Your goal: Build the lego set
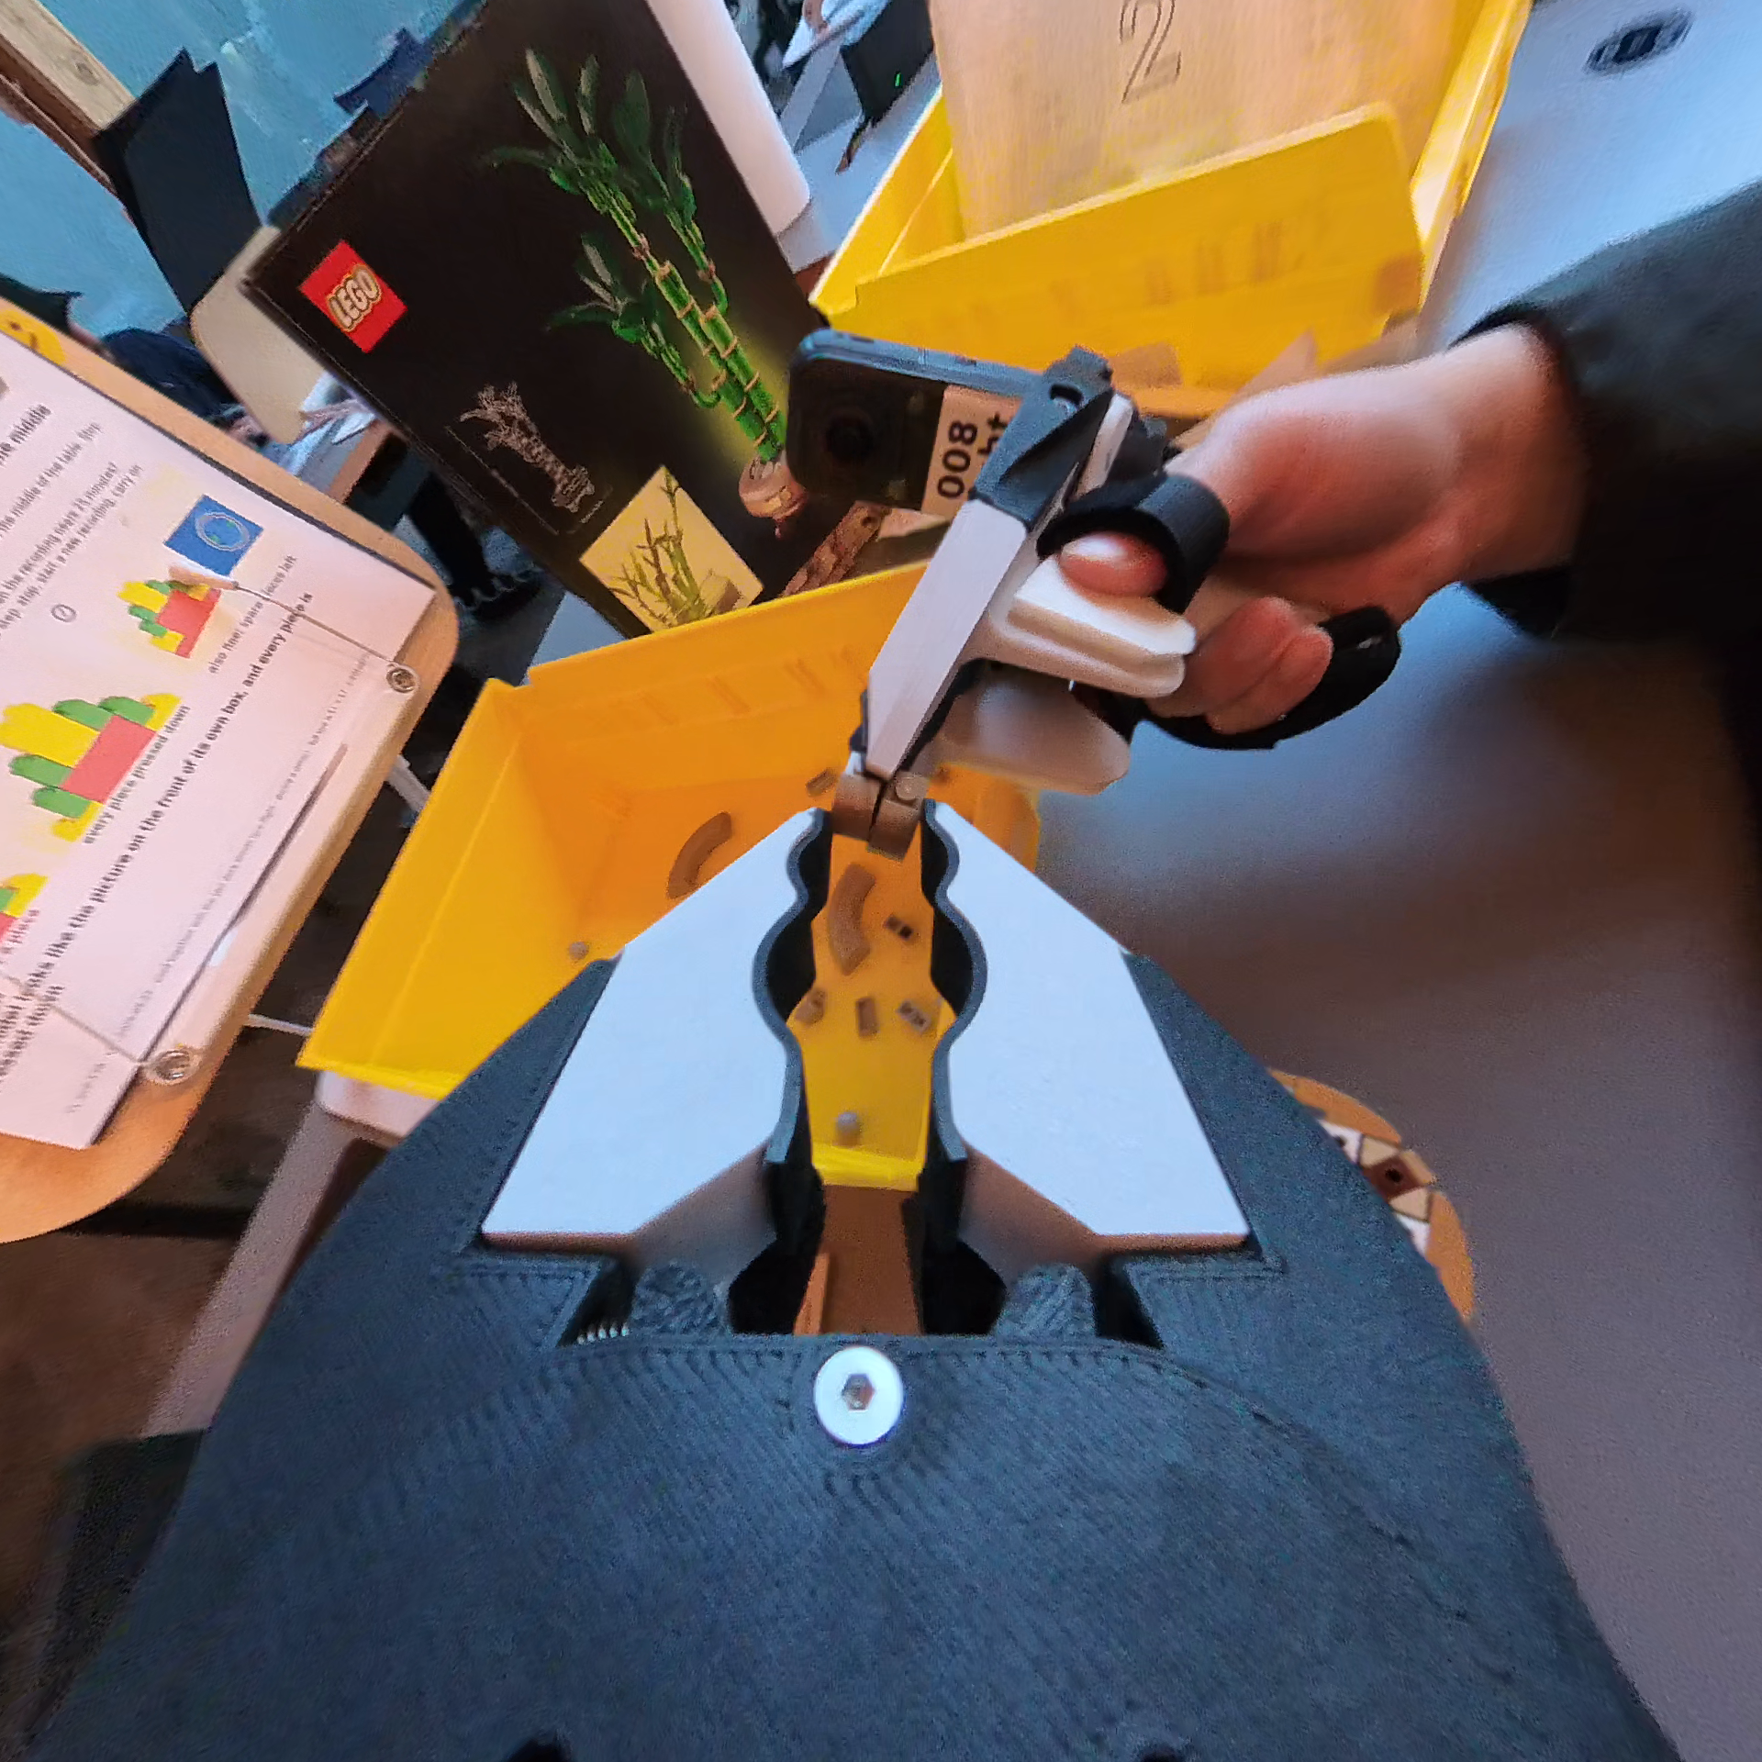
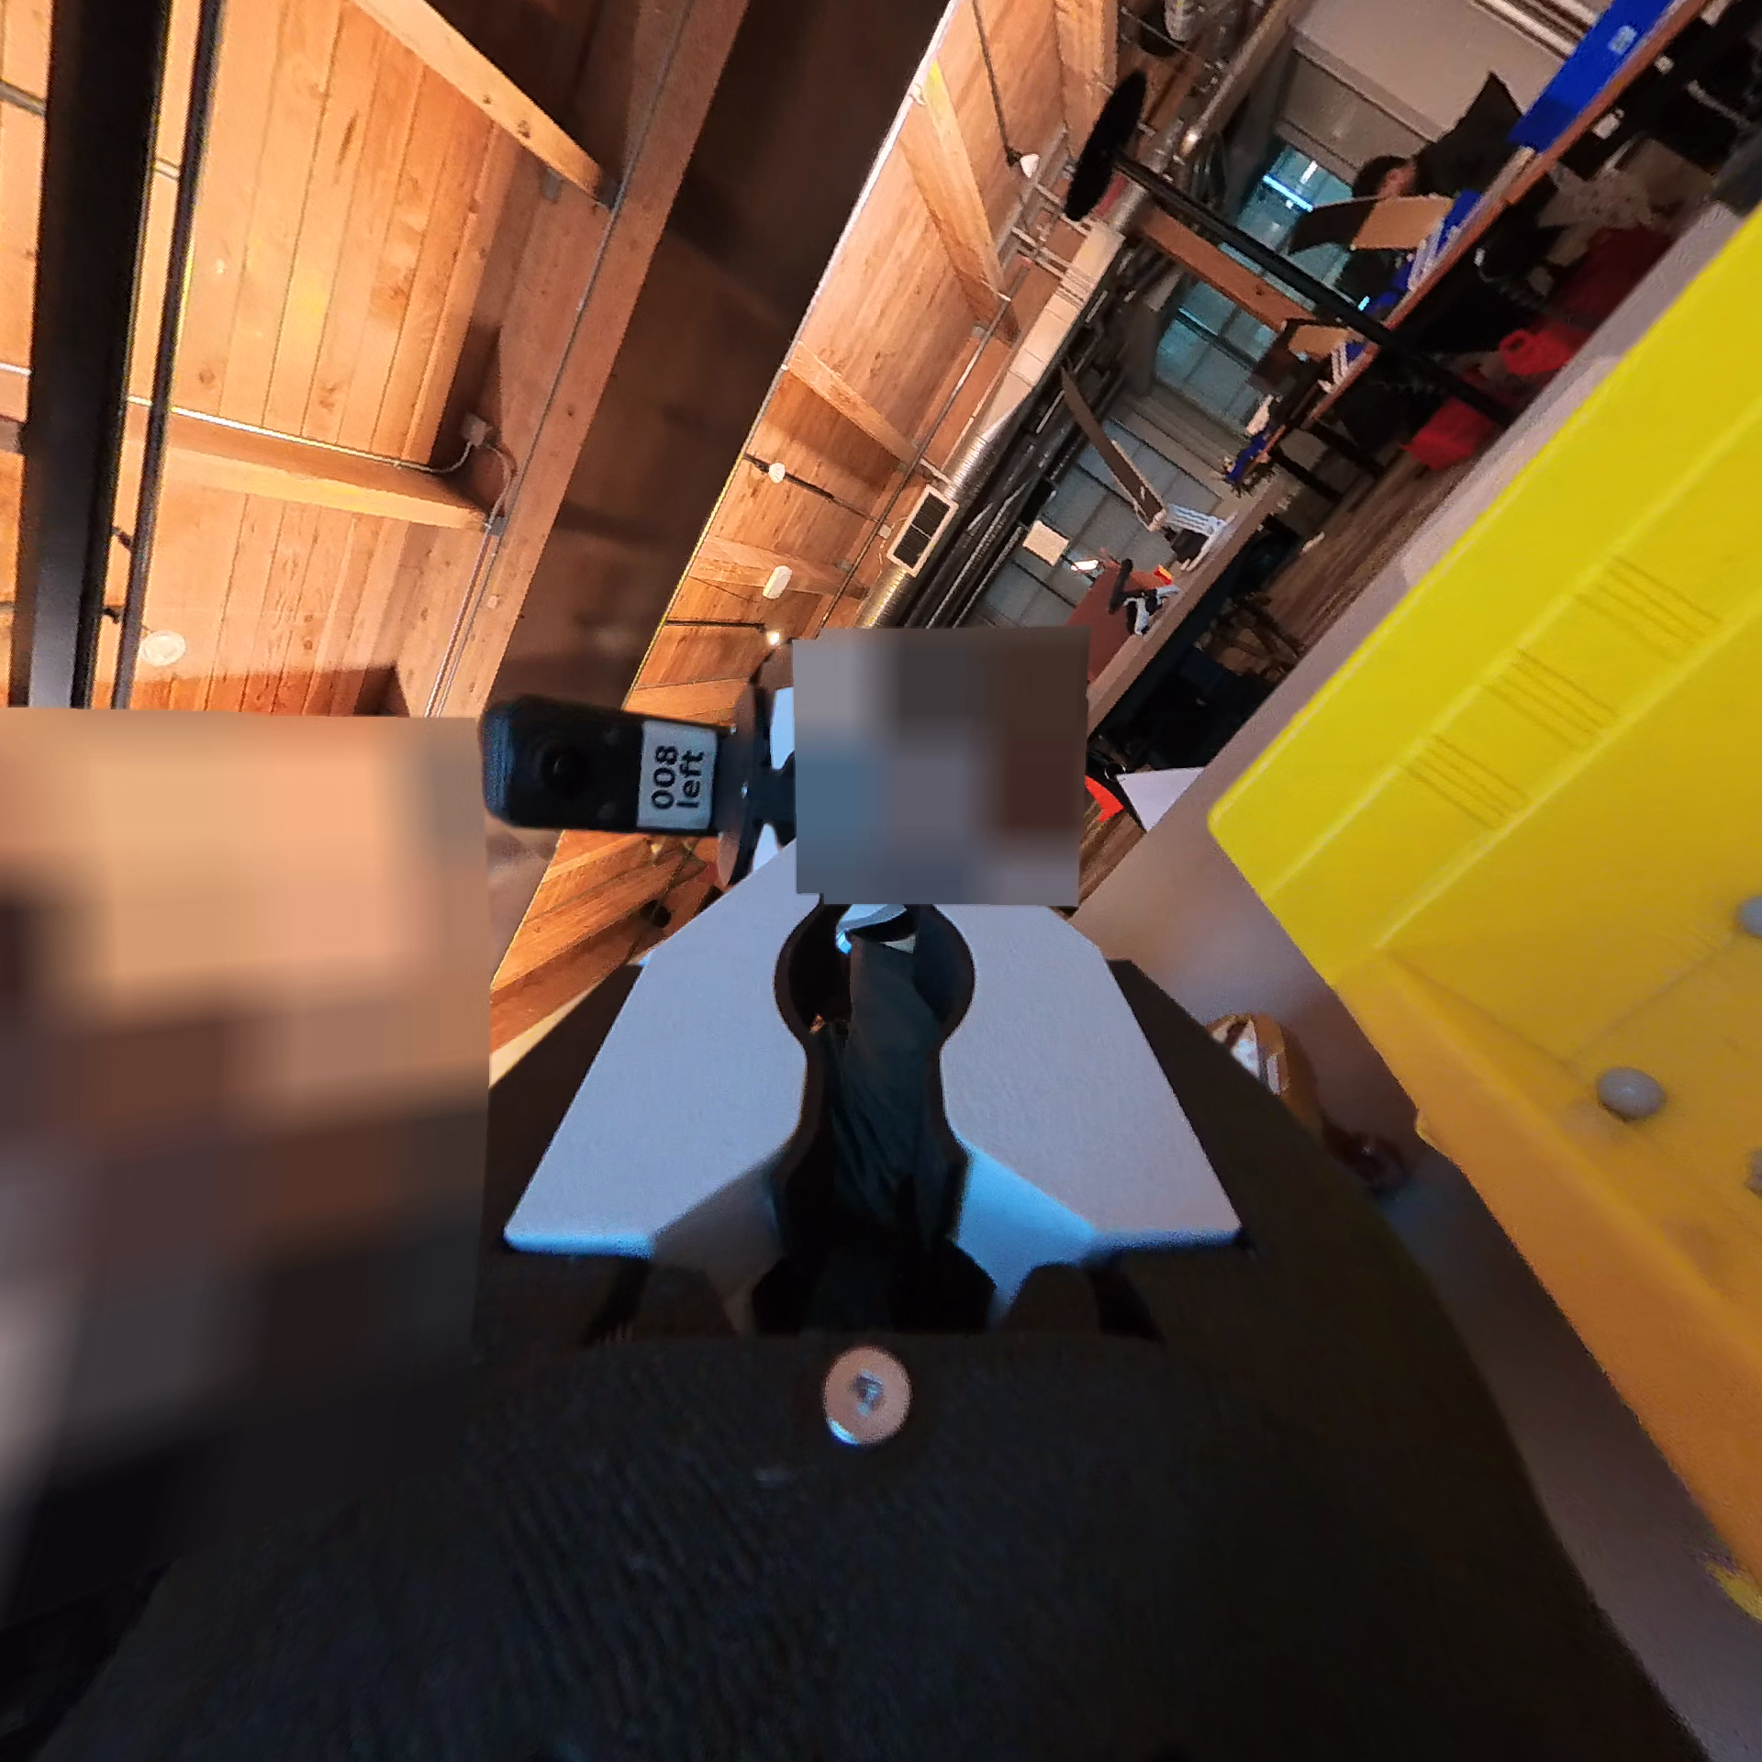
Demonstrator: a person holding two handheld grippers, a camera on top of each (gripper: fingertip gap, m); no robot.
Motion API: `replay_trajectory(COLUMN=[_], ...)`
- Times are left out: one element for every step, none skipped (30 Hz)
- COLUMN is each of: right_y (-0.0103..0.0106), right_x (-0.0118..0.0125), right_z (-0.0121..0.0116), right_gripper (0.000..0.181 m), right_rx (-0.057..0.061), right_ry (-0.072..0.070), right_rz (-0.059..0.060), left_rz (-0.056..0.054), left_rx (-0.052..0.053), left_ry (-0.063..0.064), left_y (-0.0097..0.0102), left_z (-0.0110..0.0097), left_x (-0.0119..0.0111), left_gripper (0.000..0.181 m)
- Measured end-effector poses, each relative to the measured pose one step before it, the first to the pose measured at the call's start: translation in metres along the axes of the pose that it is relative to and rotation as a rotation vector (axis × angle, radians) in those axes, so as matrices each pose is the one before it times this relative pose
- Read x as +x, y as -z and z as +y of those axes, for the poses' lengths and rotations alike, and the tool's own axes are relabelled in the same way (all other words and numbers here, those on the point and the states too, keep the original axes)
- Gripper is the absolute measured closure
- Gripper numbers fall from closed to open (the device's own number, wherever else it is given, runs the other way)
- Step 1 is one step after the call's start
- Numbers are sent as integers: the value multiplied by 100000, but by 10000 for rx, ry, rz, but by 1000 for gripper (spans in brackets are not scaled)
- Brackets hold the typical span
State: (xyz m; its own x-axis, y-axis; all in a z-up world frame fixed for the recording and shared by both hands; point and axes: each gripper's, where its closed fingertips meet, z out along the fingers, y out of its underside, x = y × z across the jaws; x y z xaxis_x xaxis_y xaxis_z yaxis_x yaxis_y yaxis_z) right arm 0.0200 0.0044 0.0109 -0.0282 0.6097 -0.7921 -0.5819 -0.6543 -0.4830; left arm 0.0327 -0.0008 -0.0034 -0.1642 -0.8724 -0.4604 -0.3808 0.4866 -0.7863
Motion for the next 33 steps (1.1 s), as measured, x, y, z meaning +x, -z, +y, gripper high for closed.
replay_trajectory(right_y=[-39, -11, 29, 42, 50, 36, -6, -5, 0, -21, -38, -57, -81, -105, -148, -177, -208, -211, -184, -170, -113, -17, 97, 175, 160, 58, -53, -133, -227, -319, -410, -514, -642], right_x=[-321, -330, -407, -316, 68, 6, -131, -311, -533, -622, -745, -805, -901, -849, -810, -670, -439, -143, 77, 18, 190, 337, 552, 673, 564, 398, 194, 118, 253, 254, 256, 274, -27], right_z=[-80, -111, -228, -194, -49, -20, -23, -138, -195, -162, -185, -139, -133, -119, -26, 92, 253, 378, 546, 405, 307, 375, 202, 281, 494, 575, 617, 595, 860, 1216, 1611, 2022, 2058], right_gripper=[176, 176, 176, 176, 176, 176, 176, 176, 176, 176, 176, 176, 176, 176, 176, 176, 176, 175, 175, 175, 176, 176, 176, 175, 175, 175, 175, 175, 175, 175, 175, 174, 174], right_rx=[45, 78, 142, 111, 19, -1, -11, 68, 87, 31, 18, -4, 6, 16, -22, -99, -197, -298, -438, -375, -338, -467, -412, -501, -669, -678, -606, -471, -542, -664, -818, -1008, -993], right_ry=[117, 54, -11, -14, 71, 144, 119, 167, 291, 357, 381, 298, 192, 125, 140, 171, 276, 446, 665, 969, 1249, 1486, 1706, 1870, 1839, 1601, 1258, 879, 562, 359, 243, 76, -155], right_rz=[-117, -156, -224, -171, 86, 50, -44, -146, -253, -252, -280, -308, -388, -390, -379, -300, -135, 89, 282, 347, 564, 735, 949, 1025, 901, 701, 489, 377, 388, 333, 287, 267, 27], left_rz=[151, 110, 115, 33, 109, 112, 12, -117, -160, -89, 12, 26, 35, 73, 79, 76, 76, 71, 55, 12, -44, -100, -118, -126, -110, -92, -78, -92, -82, -105, -180, -158, -120], left_rx=[210, 141, 58, 94, 144, 147, 135, 55, -51, -87, -39, 49, 109, 127, 134, 154, 151, 109, 92, 89, 59, 23, 13, -3, -19, -23, -42, -94, -159, -237, -359, -484, -518], left_ry=[305, 264, 215, 185, 168, 118, 38, -36, -90, -74, -18, 45, 72, 87, 89, 88, 95, 99, 88, 69, 43, 4, -31, -41, -37, -31, -32, -47, -75, -103, -146, -165, -156], left_y=[143, 131, 54, 40, 35, 19, 34, 54, 69, 65, 99, 125, 161, 165, 160, 161, 164, 152, 171, 206, 225, 257, 275, 265, 262, 217, 195, 138, 90, 41, -31, -107, -182], left_z=[-234, -113, 40, -1, -93, -115, -135, -22, 103, 145, 55, -115, -233, -273, -294, -308, -305, -243, -208, -202, -150, -105, -76, -61, -35, -9, 26, 131, 244, 388, 593, 805, 879], left_x=[-26, -84, -51, -138, 15, 53, -48, -205, -283, -177, -37, -25, -5, 45, 75, 70, 69, 36, 4, -84, -186, -272, -296, -311, -279, -249, -220, -233, -192, -221, -315, -266, -191], left_gripper=[164, 166, 170, 170, 170, 170, 171, 172, 172, 173, 174, 174, 174, 174, 174, 174, 174, 174, 174, 174, 174, 174, 174, 174, 174, 174, 174, 174, 174, 174, 174, 174, 174])
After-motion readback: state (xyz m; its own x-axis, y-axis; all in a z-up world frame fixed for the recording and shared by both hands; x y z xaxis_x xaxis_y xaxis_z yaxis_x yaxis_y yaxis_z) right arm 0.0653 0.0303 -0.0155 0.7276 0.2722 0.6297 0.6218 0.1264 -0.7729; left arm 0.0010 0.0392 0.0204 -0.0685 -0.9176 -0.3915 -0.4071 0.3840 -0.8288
